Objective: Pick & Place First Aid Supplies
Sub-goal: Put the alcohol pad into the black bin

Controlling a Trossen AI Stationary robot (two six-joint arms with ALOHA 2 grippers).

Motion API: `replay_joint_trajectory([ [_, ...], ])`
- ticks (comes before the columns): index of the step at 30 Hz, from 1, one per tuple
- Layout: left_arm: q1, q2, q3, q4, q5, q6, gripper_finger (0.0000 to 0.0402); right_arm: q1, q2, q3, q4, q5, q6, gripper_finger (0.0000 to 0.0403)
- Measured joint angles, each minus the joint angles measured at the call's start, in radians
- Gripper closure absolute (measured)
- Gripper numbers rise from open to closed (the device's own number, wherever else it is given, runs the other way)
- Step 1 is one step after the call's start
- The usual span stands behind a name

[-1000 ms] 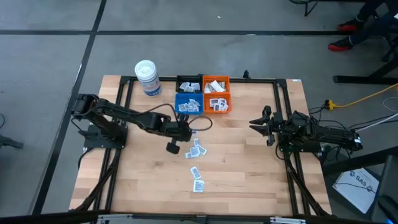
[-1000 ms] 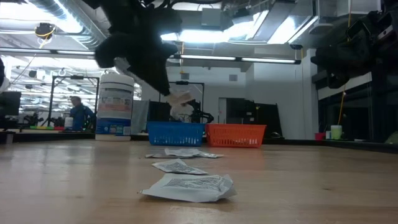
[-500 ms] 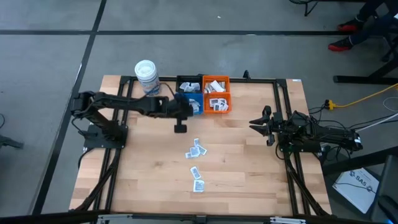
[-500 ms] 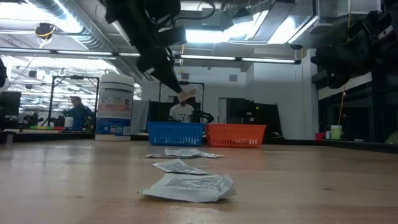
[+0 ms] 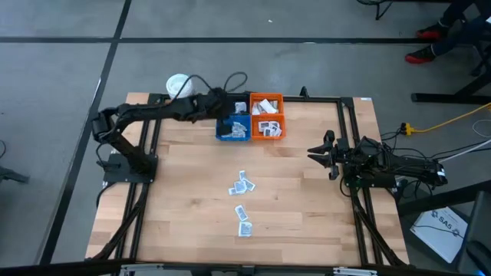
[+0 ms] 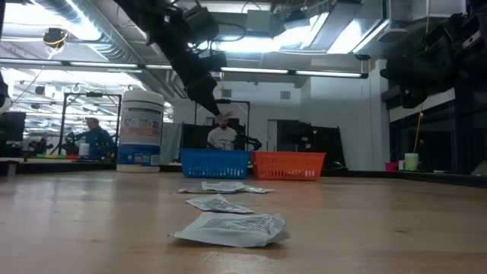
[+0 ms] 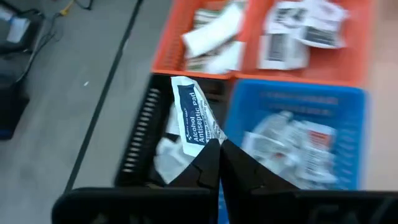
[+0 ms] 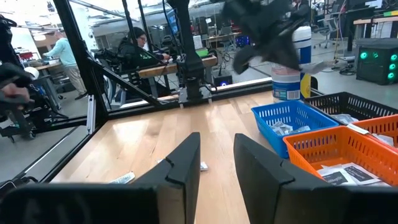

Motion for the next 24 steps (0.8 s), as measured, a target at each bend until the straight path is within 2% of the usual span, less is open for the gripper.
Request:
replay_joint_trajectory([
  [12,0.165,0.159,0.227,-0.008,0.007,0.021,0.0399,0.0,0.0,0.0,0.0,0.0,0.0,0.0303],
  [24,0.243,0.258,0.281,-0.05,0.036,0.028,0.04,0.0,0.0,0.0,0.0,0.0,0.0,0.0303],
])
